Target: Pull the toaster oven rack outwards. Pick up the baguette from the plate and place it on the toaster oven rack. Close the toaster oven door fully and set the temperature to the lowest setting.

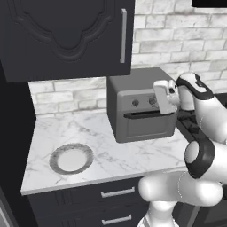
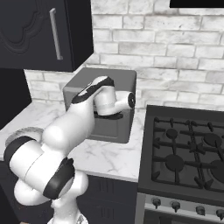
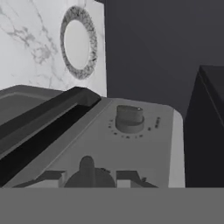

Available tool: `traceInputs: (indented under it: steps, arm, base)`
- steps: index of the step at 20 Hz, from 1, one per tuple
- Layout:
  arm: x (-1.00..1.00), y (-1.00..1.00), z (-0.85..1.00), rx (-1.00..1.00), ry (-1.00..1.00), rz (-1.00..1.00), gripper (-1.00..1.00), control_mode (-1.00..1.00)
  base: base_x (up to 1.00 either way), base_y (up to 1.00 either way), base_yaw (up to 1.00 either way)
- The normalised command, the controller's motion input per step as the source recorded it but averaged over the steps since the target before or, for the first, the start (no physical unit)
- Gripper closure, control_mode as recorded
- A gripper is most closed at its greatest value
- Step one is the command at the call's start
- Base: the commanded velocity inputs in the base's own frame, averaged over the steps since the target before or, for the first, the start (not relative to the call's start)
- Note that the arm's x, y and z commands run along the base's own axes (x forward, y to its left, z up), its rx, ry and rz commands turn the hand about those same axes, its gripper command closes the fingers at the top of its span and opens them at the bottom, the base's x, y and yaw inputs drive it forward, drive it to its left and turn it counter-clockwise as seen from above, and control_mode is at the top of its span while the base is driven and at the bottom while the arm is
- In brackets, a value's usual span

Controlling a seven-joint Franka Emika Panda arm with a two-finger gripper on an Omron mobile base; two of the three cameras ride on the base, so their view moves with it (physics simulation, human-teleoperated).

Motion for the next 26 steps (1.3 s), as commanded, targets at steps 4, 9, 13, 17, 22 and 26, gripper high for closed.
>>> traceInputs:
  steps: [4, 9, 13, 17, 22, 26]
  arm:
    - [0.06, -0.14, -0.33, -0.25, -0.33, 0.0, 1.0, -1.0]
    - [-0.12, 0.07, -0.49, -0.33, -0.67, -0.13, 1.0, -1.0]
    - [0.01, 0.09, -0.31, -0.39, -0.52, -0.1, 1.0, -1.0]
    - [0.23, 0.01, -0.16, -0.4, -0.41, -0.05, 1.0, -1.0]
    - [0.4, 0.0, -0.08, -0.41, -0.31, -0.02, 1.0, -1.0]
    - [0.5, 0.0, -0.06, -0.4, -0.27, 0.0, 1.0, -1.0]
  base:
    - [0.0, 0.0, 0.0]
    - [0.0, 0.0, 0.0]
    - [0.0, 0.0, 0.0]
    - [0.0, 0.0, 0.0]
    - [0.0, 0.0, 0.0]
    - [0.0, 0.0, 0.0]
